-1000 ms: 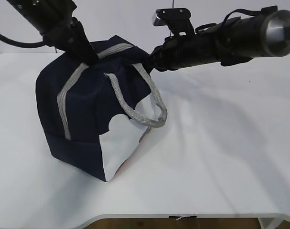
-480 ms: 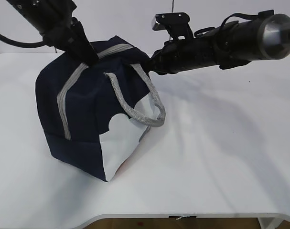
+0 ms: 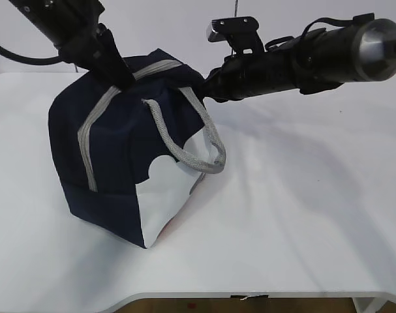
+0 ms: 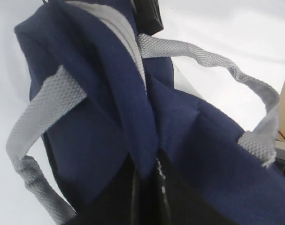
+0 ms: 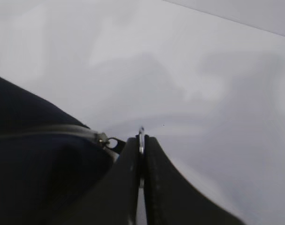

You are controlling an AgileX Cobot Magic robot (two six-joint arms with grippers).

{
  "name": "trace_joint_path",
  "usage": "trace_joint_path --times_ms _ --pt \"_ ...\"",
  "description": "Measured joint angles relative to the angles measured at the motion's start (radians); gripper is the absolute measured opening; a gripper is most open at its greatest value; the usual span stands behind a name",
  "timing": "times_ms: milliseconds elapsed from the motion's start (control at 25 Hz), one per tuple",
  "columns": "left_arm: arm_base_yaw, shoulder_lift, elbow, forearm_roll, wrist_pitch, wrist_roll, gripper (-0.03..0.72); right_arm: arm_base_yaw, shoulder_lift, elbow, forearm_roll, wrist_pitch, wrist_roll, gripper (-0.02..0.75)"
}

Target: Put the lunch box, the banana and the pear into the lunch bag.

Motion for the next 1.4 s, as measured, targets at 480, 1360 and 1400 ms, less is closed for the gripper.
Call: trace_joint_path --times_ms 480,1360,1400 --pt "0.0 0.0 0.0 -0.003 0.006 -0.036 0.022 0.0 -0.041 0.0 -0.005 0.053 -0.038 0.373" --pt "0.0 0.0 -0.029 0.058 0.014 -0.25 0.308 -0.004 -0.204 0.002 -0.007 -0.033 -0.304 0.389" --pt "0.0 0.0 -0.04 0.074 0.016 -0.278 0.31 -0.004 -0.214 0.002 -0.007 -0.044 -0.337 0.389"
